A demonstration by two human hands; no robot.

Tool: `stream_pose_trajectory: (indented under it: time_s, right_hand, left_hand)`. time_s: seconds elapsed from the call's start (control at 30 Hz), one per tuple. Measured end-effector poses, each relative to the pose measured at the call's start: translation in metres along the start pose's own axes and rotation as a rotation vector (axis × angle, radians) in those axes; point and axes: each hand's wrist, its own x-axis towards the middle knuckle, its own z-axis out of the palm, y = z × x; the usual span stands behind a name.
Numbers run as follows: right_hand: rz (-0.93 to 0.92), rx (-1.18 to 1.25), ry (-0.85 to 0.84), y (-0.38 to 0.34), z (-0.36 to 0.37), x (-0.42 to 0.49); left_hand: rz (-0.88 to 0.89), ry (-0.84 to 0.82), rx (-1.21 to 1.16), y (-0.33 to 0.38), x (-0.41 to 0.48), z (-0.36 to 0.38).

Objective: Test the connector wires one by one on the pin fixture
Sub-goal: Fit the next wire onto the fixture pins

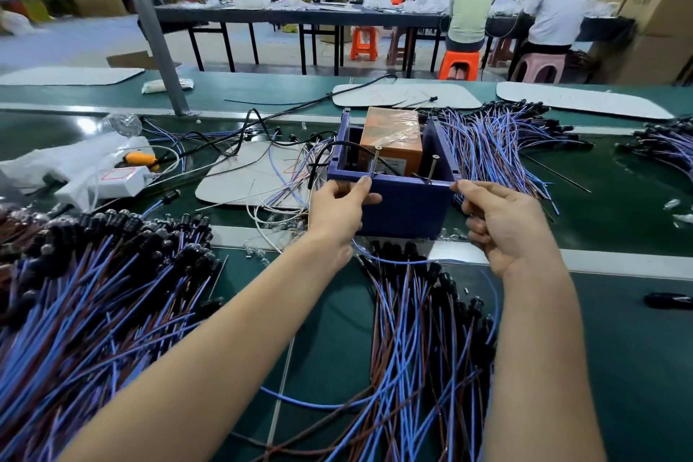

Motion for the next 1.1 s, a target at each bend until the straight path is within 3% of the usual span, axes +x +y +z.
stream_pose_trajectory:
  time_s: [0.37,1.1]
  right_hand:
    - [0.023,0.02,-0.062,0.007,0.02,0.005]
    - [0.044,0.022,-0.063,0.009,0.015,0.005]
  left_hand:
    - [-0.063,0.049,-0.007,0.003,-0.009,0.006]
    - [-0.101,-0.005,0.048,0.013,-0.012,0.004]
